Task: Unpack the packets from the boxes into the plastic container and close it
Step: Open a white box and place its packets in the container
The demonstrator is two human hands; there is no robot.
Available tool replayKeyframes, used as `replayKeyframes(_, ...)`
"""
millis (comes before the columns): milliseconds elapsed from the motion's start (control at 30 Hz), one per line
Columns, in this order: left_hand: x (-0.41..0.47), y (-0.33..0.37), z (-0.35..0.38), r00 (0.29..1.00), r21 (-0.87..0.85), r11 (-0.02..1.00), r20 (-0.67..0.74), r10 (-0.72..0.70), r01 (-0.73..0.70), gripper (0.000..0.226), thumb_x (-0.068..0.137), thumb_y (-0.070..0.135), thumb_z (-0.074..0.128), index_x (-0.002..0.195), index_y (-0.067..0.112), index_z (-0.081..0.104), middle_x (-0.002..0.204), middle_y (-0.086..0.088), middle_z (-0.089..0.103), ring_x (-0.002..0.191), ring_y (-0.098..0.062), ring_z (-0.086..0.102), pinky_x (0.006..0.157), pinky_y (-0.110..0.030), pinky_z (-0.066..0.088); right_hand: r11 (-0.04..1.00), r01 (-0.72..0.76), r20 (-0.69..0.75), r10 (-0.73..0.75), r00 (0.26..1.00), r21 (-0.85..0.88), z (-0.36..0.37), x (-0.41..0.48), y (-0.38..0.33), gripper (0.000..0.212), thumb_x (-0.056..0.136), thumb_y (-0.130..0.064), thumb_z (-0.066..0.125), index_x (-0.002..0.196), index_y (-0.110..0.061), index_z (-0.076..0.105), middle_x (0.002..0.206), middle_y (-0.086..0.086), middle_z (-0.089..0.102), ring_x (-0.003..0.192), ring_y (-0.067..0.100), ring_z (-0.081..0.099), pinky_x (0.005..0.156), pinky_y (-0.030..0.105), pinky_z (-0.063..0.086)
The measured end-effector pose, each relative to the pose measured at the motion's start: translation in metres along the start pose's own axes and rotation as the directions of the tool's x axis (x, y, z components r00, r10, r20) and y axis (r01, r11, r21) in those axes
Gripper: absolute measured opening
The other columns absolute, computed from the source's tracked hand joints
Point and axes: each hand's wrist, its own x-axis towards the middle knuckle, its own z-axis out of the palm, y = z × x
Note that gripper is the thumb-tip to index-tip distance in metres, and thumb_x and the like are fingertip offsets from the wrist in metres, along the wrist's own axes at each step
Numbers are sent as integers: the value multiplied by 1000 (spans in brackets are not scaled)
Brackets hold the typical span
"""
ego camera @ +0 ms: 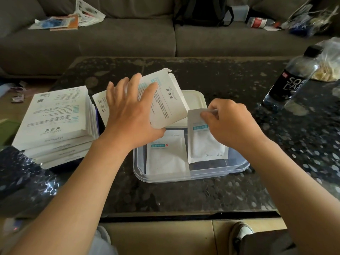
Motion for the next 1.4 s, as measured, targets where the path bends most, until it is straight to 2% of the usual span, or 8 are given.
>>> replayKeyframes(267,0,-2,2,1000,-19,1000,-10,-16,16,106,58,60,77,148,21,38,159,-20,31,146,-47,28,121,-70,10,972,20,109,6,994,-234,9,4,-7,30,100,-33,57,126,-20,49,108,5,65,74,21,61,67,37,58)
replayKeyframes(500,0,-3,2,999,-33,999,2,-32,33,107,58,64,72,150,21,38,160,-18,29,147,-45,28,122,-68,9,960,-54,173,105,979,-274,22,10,-4,37,99,-32,59,133,-19,53,119,5,63,84,20,59,68,33,54)
replayKeyframes(733,-1,-3,2,1000,-36,999,18,-24,24,107,58,66,72,150,22,36,160,-18,28,147,-44,26,123,-68,10,899,56,181,26,983,-434,26,0,-9,56,92,-40,71,134,-16,44,84,-1,50,64,14,50,42,21,28)
replayKeyframes(800,-1,-3,2,999,-42,999,25,-22,23,107,58,65,72,150,22,36,161,-17,28,148,-44,26,123,-68,9,898,119,229,-21,973,-424,25,-1,-9,57,89,-44,73,134,-20,48,103,1,63,80,18,61,52,22,42)
replayKeyframes(867,-2,-3,1,999,-42,999,33,-14,16,107,59,64,73,150,23,36,161,-17,27,148,-43,25,123,-68,8,916,194,350,-64,935,-351,27,-2,-5,65,85,-51,73,141,-27,48,131,0,60,111,22,62,83,33,56)
replayKeyframes(967,-2,-2,1,999,-43,999,47,-5,7,107,60,62,74,151,23,35,162,-16,26,149,-43,23,124,-67,7,924,286,539,-109,835,-255,30,-7,1,87,81,-57,74,154,-41,29,160,-6,31,144,24,36,117,48,35)
replayKeyframes(1133,-2,-2,0,998,-40,999,69,1,2,109,61,62,77,153,25,32,163,-14,22,150,-41,20,124,-66,5,901,322,662,-53,747,-292,35,-7,5,94,86,-58,68,158,-43,9,168,-8,7,151,24,24,120,42,26)
replayKeyframes(1400,-3,0,0,997,-45,999,70,-12,15,108,58,65,70,152,24,34,161,-15,26,149,-41,23,123,-66,5,870,346,643,-45,765,-351,43,-4,2,92,80,-57,76,154,-35,27,156,-1,41,136,27,48,111,44,41)
